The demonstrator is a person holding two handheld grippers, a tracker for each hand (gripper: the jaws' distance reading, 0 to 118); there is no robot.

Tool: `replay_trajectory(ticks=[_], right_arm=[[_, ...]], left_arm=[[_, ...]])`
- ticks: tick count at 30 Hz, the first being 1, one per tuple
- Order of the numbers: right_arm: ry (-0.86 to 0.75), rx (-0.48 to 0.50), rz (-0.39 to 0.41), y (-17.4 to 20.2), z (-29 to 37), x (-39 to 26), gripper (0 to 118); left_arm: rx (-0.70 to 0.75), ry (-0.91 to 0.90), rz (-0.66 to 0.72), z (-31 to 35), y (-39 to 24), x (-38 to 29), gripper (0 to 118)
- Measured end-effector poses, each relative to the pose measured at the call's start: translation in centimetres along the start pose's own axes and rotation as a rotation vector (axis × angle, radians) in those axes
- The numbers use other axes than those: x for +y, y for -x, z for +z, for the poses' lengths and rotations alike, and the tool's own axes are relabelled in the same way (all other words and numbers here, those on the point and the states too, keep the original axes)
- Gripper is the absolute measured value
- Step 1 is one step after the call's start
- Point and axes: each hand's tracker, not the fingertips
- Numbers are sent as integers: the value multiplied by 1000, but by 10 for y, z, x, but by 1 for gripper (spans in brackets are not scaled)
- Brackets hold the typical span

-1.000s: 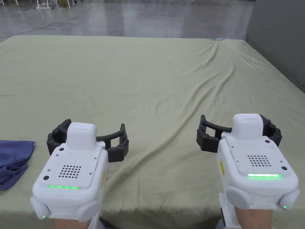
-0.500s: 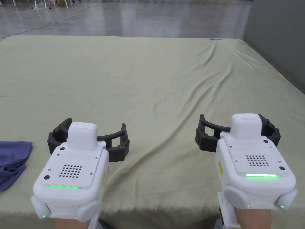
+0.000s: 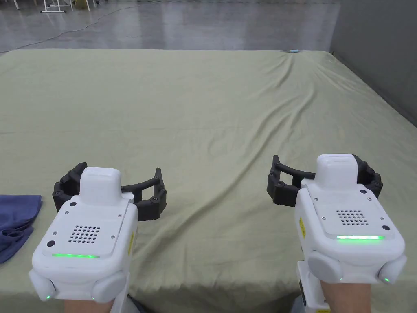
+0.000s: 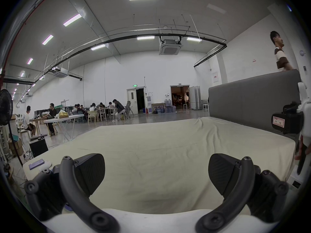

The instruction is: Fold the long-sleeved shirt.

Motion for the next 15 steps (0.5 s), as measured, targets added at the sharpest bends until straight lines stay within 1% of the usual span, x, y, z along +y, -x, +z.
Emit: replay_trajectory(ticks=[2, 4, 5, 6, 7, 11, 12, 15], right_arm=[[23, -4, -22, -2, -2, 0, 118], [48, 17, -62, -3, -4, 4, 118], [91, 7, -100, -3, -6, 7, 118], [135, -7, -116, -2, -8, 10, 118], [180, -26, -119, -1, -9, 14, 118], [189, -148, -83, 13, -5, 19, 118], [188, -154, -85, 16, -5, 19, 118], [230, -123, -95, 21, -7, 19, 118]], left_arm=[[0, 3, -2, 0, 1, 0, 118], [2, 4, -3, -1, 1, 0, 118], [2, 6, -4, -1, 1, 0, 118], [4, 8, -7, -1, 1, 0, 118], [4, 9, -9, -2, 1, 1, 118], [5, 6, -6, -1, 1, 1, 118], [5, 8, -3, -2, 1, 1, 118], [8, 15, -1, -2, 1, 0, 118]])
